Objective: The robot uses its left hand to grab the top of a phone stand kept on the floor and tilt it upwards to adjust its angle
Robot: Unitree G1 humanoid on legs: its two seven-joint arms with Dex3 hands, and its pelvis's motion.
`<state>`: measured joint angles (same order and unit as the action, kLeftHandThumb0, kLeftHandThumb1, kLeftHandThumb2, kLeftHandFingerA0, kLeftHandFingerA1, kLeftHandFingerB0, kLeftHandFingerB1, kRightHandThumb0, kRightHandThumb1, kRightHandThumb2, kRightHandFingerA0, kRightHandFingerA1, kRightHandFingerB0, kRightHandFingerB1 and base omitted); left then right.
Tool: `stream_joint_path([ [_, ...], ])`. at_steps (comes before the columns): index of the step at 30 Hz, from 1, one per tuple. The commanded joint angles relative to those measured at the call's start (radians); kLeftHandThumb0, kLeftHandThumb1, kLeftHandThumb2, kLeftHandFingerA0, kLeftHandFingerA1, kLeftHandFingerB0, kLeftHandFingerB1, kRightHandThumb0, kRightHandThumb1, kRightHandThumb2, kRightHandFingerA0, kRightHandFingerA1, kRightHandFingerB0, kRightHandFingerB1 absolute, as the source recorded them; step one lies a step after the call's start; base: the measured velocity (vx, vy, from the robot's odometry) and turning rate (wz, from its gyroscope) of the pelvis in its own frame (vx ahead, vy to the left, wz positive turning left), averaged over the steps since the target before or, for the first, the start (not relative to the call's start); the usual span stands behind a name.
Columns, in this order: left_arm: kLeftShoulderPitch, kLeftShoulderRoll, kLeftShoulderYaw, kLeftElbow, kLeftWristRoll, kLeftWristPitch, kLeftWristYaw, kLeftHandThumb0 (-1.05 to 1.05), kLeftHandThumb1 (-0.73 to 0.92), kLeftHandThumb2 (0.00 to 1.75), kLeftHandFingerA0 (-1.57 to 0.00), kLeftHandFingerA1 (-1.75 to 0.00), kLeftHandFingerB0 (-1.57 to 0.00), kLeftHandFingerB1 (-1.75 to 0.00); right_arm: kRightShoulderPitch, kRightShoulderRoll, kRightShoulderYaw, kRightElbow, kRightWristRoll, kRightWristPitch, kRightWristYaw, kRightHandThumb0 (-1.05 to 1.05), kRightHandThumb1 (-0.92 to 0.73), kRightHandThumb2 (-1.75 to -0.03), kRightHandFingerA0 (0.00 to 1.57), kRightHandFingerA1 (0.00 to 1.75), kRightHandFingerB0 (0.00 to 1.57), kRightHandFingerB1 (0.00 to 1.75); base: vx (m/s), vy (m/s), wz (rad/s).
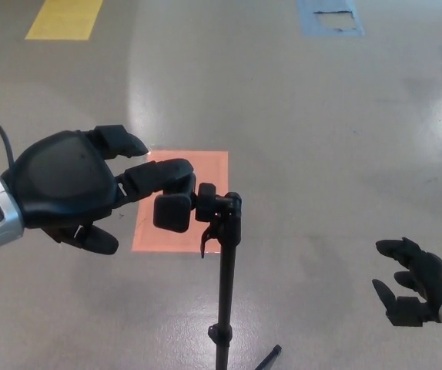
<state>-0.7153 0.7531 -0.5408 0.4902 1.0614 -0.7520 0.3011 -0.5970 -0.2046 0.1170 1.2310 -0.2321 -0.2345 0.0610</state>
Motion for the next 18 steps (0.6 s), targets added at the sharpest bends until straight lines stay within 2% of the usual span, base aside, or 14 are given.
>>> stream_joint_path([
  [1,0.007,0.001,-0.012,0.013,0.018,0.002,-0.006,-0.82,0.66,1.02,-0.19,-0.45,0.00,-0.18,-0.009,-0.020,0.000,0.003,-0.005,0.009,0.009,-0.34,-0.58,-1.12,0.01,0.47,0.00,0.47,0.00,0.000,0.00],
  [7,0.010,-0.001,-0.016,0.003,0.025,0.014,-0.013,-0.82,0.66,1.03,-0.20,-0.46,0.00,-0.19,-0.014,-0.022,0.001,0.005,-0.005,0.011,0.008,-0.34,-0.58,-1.12,0.00,0.47,0.00,0.47,0.00,0.000,0.00],
  [8,0.011,-0.002,-0.014,0.002,0.019,0.015,-0.022,-0.83,0.83,0.65,-0.30,-0.31,0.00,-0.19,-0.014,-0.021,-0.001,0.005,-0.003,0.010,0.009,-0.34,-0.58,-1.12,0.00,0.47,0.00,0.47,0.00,0.000,0.00],
  [9,0.011,-0.002,-0.013,0.002,0.018,0.015,-0.025,-0.83,0.83,0.65,-0.30,-0.31,0.00,-0.19,-0.014,-0.021,-0.001,0.005,-0.002,0.009,0.010,-0.34,-0.58,-1.12,0.00,0.47,0.00,0.47,0.00,0.000,0.00],
  [10,0.011,-0.002,-0.013,0.004,0.015,0.013,-0.026,-0.84,0.83,0.66,-0.32,-0.32,0.00,-0.18,-0.014,-0.021,-0.001,0.004,-0.002,0.010,0.009,-0.34,-0.58,-1.12,0.00,0.47,0.00,0.47,0.00,0.000,0.00],
  [11,0.006,-0.003,-0.013,0.011,0.016,0.011,-0.020,-0.82,0.66,1.03,-0.20,-0.46,0.00,-0.19,-0.017,-0.022,-0.002,0.004,-0.002,0.011,0.009,-0.34,-0.58,-1.12,0.00,0.47,0.00,0.47,0.00,0.000,0.00],
  [13,-0.002,-0.002,-0.014,0.014,0.023,0.012,-0.016,-0.82,0.67,1.02,-0.21,-0.45,0.00,-0.19,-0.021,-0.024,-0.004,0.004,0.000,0.008,0.010,-0.34,-0.57,-1.12,0.00,0.47,0.00,0.47,0.00,0.000,0.00],
  [14,-0.003,-0.001,-0.015,0.016,0.024,0.010,-0.016,-0.83,0.84,0.66,-0.30,-0.32,0.00,-0.18,-0.021,-0.025,-0.005,0.005,0.000,0.006,0.010,-0.34,-0.57,-1.12,0.01,0.47,0.00,0.48,0.00,0.000,0.00],
  [18,-0.001,-0.001,-0.018,0.021,0.027,0.008,-0.013,-0.85,0.86,0.66,-0.33,-0.32,0.00,-0.18,-0.020,-0.024,-0.010,0.006,0.007,0.001,0.018,-0.34,-0.58,-1.12,0.00,0.47,0.00,0.48,0.00,0.000,0.00],
])
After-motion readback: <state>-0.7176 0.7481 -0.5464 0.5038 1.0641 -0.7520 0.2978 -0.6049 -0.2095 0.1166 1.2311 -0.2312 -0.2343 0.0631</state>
